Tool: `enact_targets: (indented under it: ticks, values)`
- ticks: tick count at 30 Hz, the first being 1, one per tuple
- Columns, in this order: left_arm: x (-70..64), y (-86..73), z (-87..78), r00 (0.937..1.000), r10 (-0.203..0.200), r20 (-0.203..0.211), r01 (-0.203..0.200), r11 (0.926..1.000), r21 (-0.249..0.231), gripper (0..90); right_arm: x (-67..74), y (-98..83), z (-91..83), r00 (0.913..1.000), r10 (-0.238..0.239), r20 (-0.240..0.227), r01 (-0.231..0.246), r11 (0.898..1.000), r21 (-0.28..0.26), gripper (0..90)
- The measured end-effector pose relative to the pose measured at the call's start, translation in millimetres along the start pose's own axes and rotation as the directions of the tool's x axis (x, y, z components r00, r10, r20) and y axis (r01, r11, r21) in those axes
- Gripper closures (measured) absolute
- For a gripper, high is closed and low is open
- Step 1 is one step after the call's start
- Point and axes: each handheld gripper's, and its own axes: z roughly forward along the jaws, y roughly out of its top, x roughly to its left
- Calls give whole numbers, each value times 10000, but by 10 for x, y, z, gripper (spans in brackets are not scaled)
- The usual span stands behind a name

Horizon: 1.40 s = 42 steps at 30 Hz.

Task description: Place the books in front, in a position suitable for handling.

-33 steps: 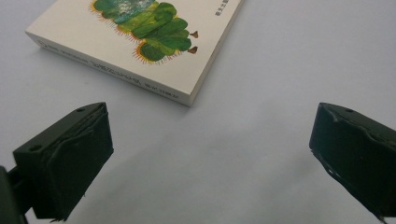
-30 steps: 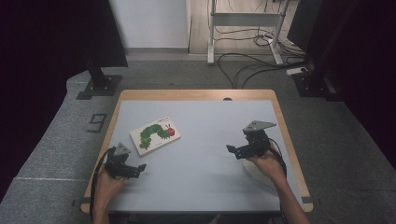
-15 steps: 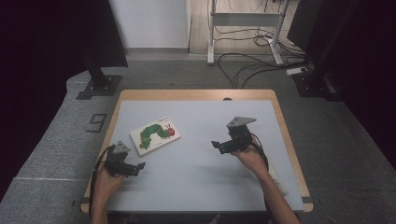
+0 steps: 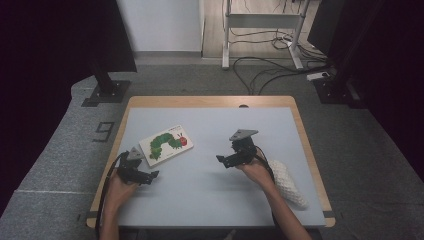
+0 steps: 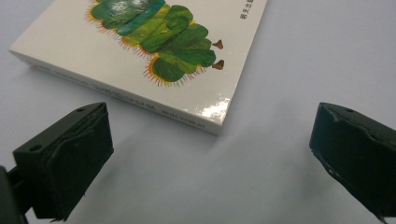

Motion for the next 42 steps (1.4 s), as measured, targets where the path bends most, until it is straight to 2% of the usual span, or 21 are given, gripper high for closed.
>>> enact_targets:
  ticks: [3, 6, 9, 10, 15, 23, 26, 32, 42]
  values:
    - [-7, 56, 43, 10000, 65, -22, -65, 9998, 183, 0, 3, -24, 70, 10000, -21, -39, 22, 9999, 114, 39]
    - [0, 68, 87, 9999, -106, 68, 105, 9998, 172, 0, -1, -43, 121, 10000, -11, -53, 12, 9998, 204, 43]
    - [29, 50, 138, 9996, -257, 117, 252, 9987, 440, 0, -11, -54, 158, 9999, 7, -127, -4, 9998, 216, 43]
    - [40, 48, 142, 9991, -359, 220, 350, 9987, 361, 0, -15, -54, 169, 9999, 18, -132, -15, 9998, 211, 43]
    - [27, 56, 159, 9993, -348, 154, 344, 9990, 285, 0, -35, -41, 229, 9997, 63, -246, -59, 9999, 152, 48]
    - [-6, 83, 203, 9994, -266, 218, 265, 9996, 86, 0, -31, 13, 378, 9988, -176, -458, 186, 9996, 216, 64]
    - [-21, 94, 219, 9994, -254, 243, 254, 9997, 24, 0, -14, 45, 461, 9979, -285, -577, 303, 9991, 308, 68]
    - [-79, 190, 273, 9994, -57, 350, 47, 9996, 277, 0, 26, 127, 639, 9948, -454, -916, 495, 9979, 425, 73]
    - [-127, 215, 318, 9992, -67, 384, 65, 10000, 56, 0, 49, 255, 961, 9911, -547, -1216, 635, 9955, 699, 57]
